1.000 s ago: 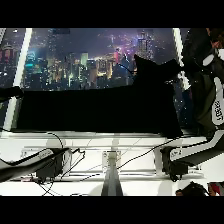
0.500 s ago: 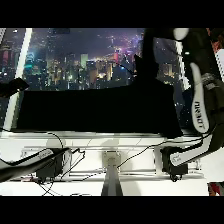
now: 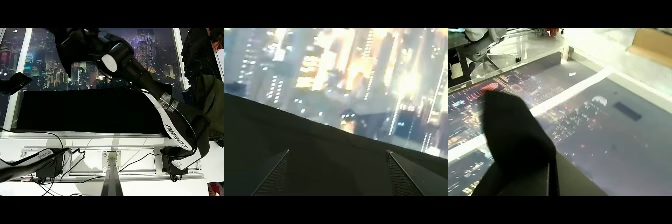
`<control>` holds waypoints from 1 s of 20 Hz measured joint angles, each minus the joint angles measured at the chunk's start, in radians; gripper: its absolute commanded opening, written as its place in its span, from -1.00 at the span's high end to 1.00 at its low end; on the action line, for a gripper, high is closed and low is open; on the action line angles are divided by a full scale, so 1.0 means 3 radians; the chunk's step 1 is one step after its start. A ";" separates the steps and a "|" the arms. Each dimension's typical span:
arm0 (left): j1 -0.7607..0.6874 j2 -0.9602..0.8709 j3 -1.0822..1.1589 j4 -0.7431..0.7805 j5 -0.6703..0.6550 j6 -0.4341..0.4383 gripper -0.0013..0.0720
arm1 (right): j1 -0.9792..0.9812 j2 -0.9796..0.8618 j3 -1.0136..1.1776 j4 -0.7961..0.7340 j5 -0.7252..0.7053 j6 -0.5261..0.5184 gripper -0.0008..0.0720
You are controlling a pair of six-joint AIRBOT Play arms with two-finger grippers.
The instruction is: Fold the clothes and pants, and hang the long-sleeved shirts on hangers.
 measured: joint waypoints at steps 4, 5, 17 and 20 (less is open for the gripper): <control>-0.0022 0.0000 0.0000 -0.0019 -0.0052 0.0000 -0.90 | -0.0134 -0.0137 0.0001 -0.0029 -0.0043 -0.0053 0.92; -0.0047 -0.0001 0.0000 -0.0029 -0.0081 0.0001 -0.90 | -0.0189 -0.0183 0.0001 -0.0028 -0.0025 -0.0055 0.83; -0.1039 -0.0164 0.0000 -0.0041 0.0369 -0.0042 -0.90 | -0.0727 -0.0521 -0.0006 -0.0004 0.0852 -0.0055 -0.40; -0.1297 -0.0398 0.0031 -0.0041 0.0715 -0.0174 -0.90 | -0.0977 -0.0443 -0.0006 -0.0023 0.1297 -0.0053 -0.38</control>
